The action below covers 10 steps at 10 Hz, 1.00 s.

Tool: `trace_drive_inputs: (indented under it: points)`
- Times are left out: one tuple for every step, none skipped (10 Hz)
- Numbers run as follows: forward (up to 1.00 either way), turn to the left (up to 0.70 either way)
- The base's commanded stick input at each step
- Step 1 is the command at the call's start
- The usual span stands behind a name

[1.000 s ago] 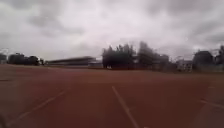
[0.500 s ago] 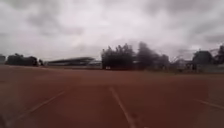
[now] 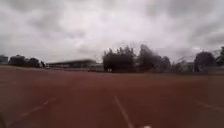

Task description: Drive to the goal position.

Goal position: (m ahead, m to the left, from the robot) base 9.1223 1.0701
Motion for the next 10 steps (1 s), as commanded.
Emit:
trace_drive_inputs:
  points:
    - [0.7, 0.0]
    - [0.7, 0.0]
    - [0.7, 0.0]
    - [0.7, 0.0]
    - [0.7, 0.0]
    - [0.7, 0.0]
    - [0.7, 0.0]
    - [0.7, 0.0]
    - [0.7, 0.0]
    - [0.7, 0.0]
